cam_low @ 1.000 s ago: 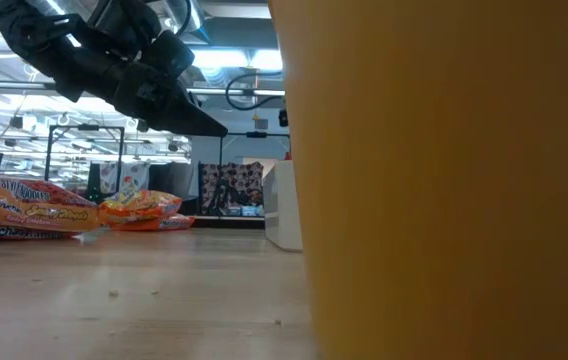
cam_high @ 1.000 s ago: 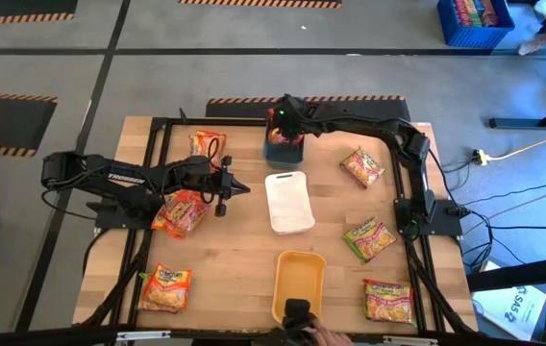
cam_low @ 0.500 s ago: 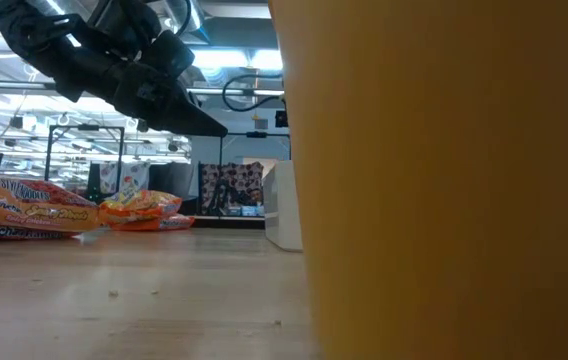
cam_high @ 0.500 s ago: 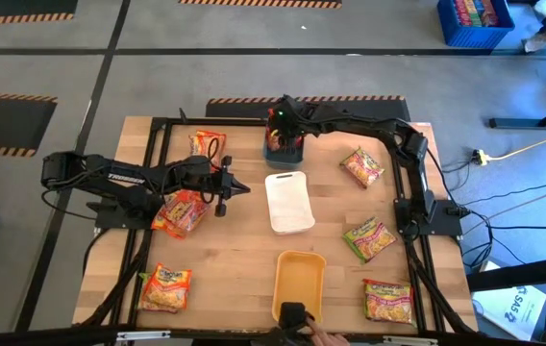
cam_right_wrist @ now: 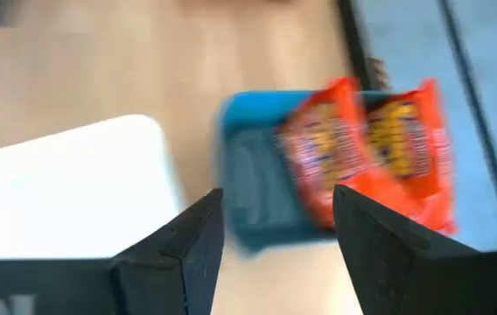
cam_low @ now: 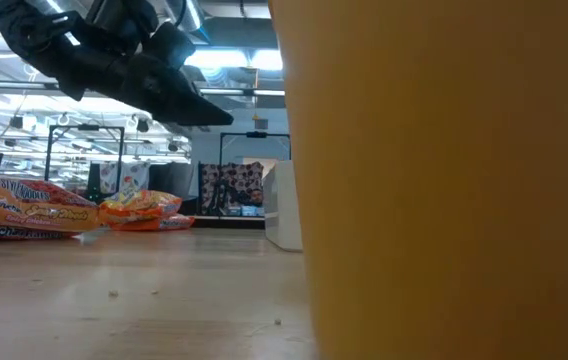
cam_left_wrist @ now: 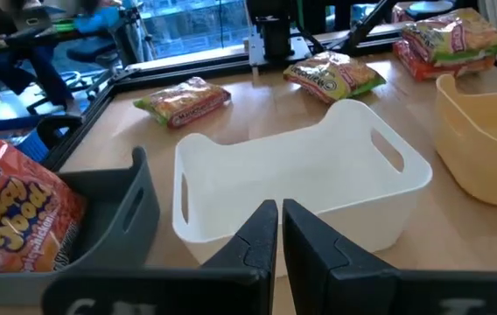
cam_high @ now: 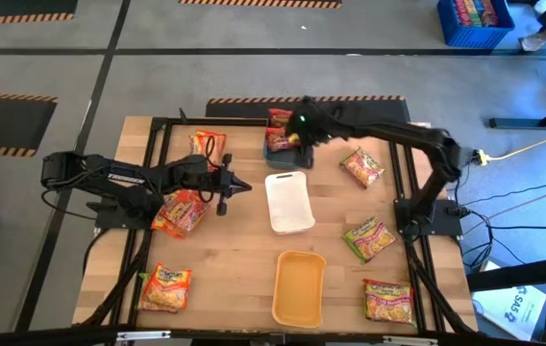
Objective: Sort Maruchan noodles
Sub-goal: Put the red noodle pack into the blue bin
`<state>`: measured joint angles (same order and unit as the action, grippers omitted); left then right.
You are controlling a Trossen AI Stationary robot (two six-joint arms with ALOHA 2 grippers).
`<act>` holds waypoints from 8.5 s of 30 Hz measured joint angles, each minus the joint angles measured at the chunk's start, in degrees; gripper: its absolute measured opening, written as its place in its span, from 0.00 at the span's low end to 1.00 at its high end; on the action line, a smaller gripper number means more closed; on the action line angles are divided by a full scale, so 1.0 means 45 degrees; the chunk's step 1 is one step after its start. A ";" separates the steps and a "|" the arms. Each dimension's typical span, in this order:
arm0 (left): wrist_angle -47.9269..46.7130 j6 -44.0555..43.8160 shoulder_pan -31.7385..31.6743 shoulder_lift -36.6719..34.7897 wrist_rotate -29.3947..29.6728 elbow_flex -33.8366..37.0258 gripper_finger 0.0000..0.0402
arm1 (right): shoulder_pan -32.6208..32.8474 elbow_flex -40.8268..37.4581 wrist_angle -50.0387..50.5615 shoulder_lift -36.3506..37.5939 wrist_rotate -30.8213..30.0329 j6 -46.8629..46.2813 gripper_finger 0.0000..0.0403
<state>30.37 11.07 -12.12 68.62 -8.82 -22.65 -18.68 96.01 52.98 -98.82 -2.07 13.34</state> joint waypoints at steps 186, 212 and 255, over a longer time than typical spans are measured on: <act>-1.1354 -0.3665 -0.0143 0.5897 -0.7602 -0.3701 0.15 | 0.4571 -1.3765 -1.7183 0.4405 0.0657 -0.2433 0.48; -1.1659 -0.3572 0.1708 0.3112 -0.1253 -0.4697 0.00 | 0.4567 -1.3765 -1.8291 0.4414 0.0652 -0.2974 0.48; -0.8237 -0.2281 0.3453 -0.1637 0.6447 -0.4716 0.00 | 0.4567 -1.1447 -2.0557 0.0878 -0.0736 -0.4973 0.76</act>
<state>-6.69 0.81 3.42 61.25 20.20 -43.88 1.87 44.49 -39.52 -94.87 -5.38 -9.04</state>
